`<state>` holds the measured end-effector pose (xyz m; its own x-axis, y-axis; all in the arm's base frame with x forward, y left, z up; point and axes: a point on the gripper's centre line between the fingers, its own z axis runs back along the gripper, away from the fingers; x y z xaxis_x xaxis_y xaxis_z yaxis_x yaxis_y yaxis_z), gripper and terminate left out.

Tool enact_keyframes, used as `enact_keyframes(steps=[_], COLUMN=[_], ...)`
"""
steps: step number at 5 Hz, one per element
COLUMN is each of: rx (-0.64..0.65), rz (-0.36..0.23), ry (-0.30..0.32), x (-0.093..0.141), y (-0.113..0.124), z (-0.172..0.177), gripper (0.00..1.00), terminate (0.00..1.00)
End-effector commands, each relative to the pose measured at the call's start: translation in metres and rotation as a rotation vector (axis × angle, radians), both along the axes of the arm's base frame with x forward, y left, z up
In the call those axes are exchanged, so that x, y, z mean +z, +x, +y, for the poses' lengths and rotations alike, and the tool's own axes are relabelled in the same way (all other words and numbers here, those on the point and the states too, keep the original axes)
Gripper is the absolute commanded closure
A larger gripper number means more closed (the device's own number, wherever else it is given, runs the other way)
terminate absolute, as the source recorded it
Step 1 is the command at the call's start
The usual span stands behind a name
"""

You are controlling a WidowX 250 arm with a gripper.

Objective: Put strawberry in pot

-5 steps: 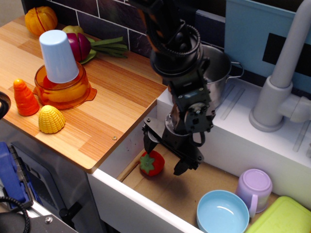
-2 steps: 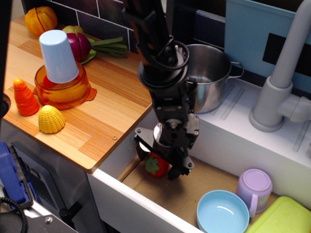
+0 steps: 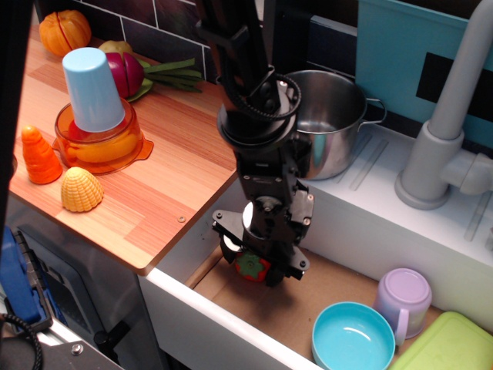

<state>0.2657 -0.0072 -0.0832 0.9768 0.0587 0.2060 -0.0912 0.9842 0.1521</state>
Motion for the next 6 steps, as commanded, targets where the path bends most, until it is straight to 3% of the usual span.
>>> enact_keyframes(steps=[1,2,3,4,5,6], rx=[0.058,0.122,0.104,0.085,-0.007,-0.09], rz=[0.018,0.031,-0.006,-0.003,-0.003,-0.013], ry=[0.024,0.015,0.034,0.05,0.098,0.109], x=[0.051,0.096,0.139,0.176,0.211,0.225], y=[0.002,-0.009,-0.011,-0.002,0.034,0.064], z=[-0.021,-0.031,-0.036,-0.044,-0.046,-0.04], gripper=[1.0,1.0,1.0,1.0,1.0,1.0], terminate=[0.0,0.0,0.0,0.0,0.0,0.0])
